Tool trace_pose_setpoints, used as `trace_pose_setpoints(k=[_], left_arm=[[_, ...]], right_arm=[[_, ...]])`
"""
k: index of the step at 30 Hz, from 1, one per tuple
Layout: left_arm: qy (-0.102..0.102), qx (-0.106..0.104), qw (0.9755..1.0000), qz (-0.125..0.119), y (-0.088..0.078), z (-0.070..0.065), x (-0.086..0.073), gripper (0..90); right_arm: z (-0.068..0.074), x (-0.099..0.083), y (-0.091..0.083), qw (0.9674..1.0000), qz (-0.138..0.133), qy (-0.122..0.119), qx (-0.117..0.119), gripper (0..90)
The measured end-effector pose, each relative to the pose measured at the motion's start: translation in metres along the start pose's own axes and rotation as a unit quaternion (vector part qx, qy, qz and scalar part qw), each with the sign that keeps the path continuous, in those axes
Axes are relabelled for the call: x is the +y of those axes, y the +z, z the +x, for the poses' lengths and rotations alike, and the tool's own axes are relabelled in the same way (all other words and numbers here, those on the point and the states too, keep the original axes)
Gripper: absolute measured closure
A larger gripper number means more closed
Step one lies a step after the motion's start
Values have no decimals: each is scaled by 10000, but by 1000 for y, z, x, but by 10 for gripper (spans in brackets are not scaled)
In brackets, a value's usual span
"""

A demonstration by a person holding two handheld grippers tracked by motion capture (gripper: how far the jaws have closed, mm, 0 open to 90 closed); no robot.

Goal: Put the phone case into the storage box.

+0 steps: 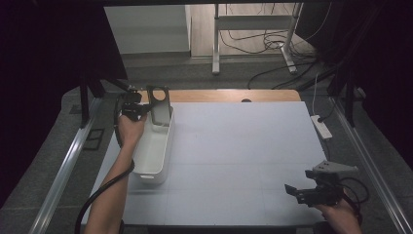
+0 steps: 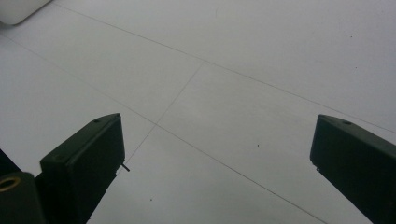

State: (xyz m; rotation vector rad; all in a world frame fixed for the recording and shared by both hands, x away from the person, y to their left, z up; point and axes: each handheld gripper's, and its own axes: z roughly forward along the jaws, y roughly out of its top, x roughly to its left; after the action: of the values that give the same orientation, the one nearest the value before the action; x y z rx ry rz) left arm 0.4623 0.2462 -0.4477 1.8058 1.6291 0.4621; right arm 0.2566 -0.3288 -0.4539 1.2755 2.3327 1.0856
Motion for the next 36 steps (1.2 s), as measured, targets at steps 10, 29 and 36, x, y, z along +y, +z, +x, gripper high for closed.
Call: trace_pose_setpoints(k=[10,29,36], left_arm=[[42,-209,9997,106,4,2,0,778],[330,-413,9985,-114,-5,10,-3,407],[331,-546,9978,-197,-6,12,-5,311]], right_arm=[[0,0,0,10000,-4,7,-3,35],[0,0,0,10000,-3,7,-11,33],[0,0,0,10000,0,-5,-7,33]])
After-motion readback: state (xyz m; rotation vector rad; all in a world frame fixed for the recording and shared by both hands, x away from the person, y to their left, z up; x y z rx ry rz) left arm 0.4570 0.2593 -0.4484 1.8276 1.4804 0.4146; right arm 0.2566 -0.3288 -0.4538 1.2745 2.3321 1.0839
